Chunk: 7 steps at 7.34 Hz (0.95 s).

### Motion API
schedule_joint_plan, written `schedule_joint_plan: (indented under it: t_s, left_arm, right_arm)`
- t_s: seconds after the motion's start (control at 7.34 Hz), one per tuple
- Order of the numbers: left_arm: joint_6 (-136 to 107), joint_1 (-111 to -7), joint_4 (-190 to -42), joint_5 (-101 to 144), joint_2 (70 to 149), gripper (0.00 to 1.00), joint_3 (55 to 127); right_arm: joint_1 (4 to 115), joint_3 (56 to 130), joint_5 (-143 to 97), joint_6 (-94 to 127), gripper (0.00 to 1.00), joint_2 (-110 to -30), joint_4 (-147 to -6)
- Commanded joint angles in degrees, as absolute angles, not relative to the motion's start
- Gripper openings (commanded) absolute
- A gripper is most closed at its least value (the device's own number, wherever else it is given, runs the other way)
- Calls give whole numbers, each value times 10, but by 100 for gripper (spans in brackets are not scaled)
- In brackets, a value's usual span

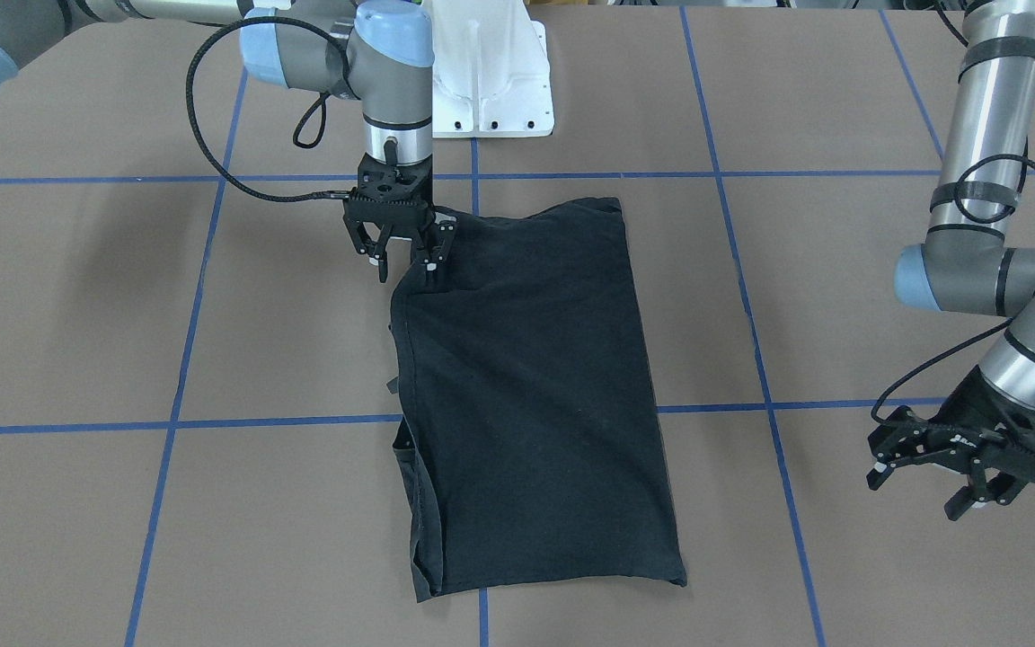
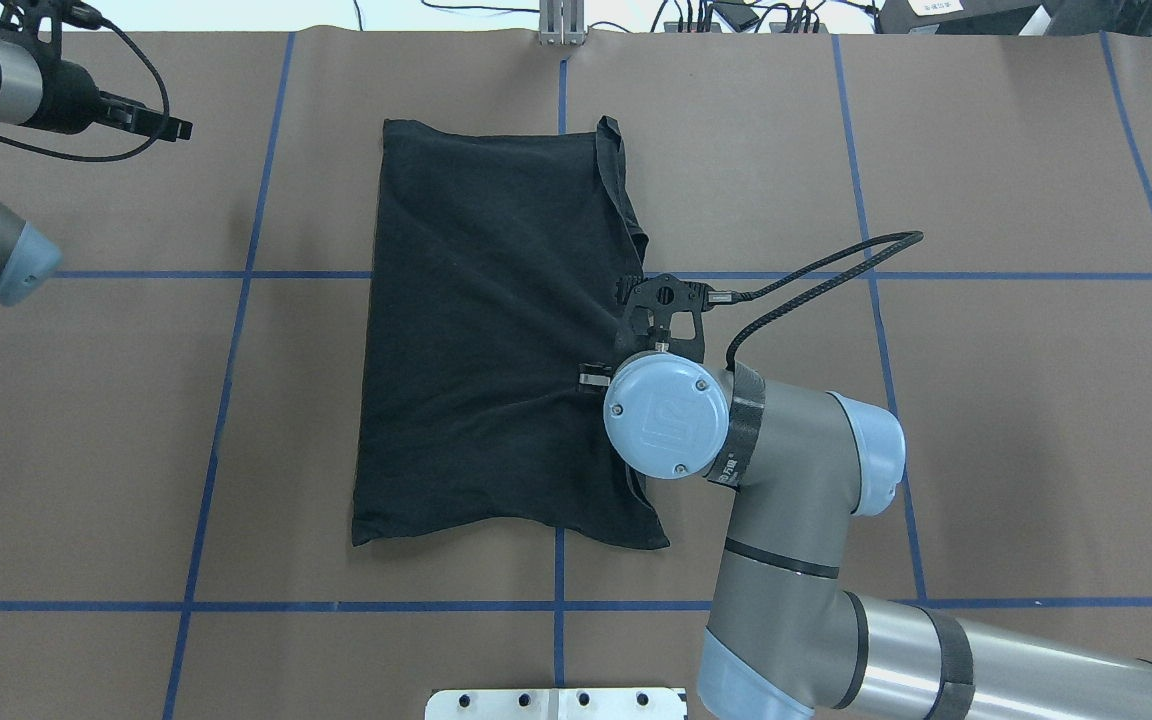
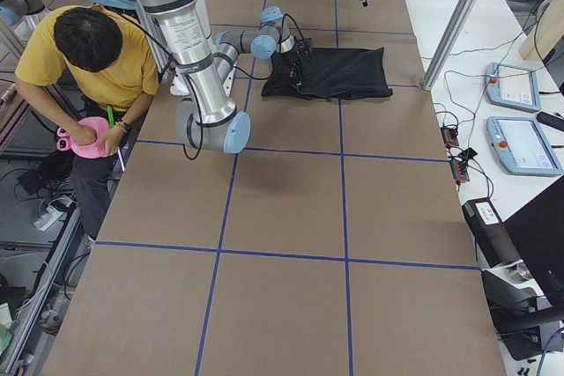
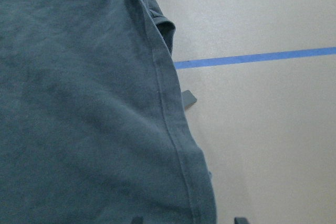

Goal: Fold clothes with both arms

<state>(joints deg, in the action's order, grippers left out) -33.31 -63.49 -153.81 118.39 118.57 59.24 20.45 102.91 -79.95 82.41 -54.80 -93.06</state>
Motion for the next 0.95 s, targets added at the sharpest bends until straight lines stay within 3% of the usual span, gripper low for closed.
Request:
schedule_joint_plan:
  t_s: [0.0, 0.14, 0.27, 0.68, 0.82]
  left_arm:
    - [-333, -634, -1538, 1184, 1186, 100, 592]
    - [-333, -634, -1538, 1184, 1186, 100, 592]
    - [-333, -634, -1538, 1184, 1186, 100, 592]
    - [-334, -634, -1538, 1184, 1186, 100, 592]
    - [-339, -634, -1538, 1184, 1186, 100, 593]
  right_arm:
    - [180, 1036, -801, 866, 100, -548, -933]
    - [162, 1037, -798, 894, 99, -548, -949]
    - [143, 1036, -793, 917, 90, -549, -956]
    - [152, 1030, -783, 890, 1, -549, -957]
    - [163, 1029, -784, 870, 0, -549, -957]
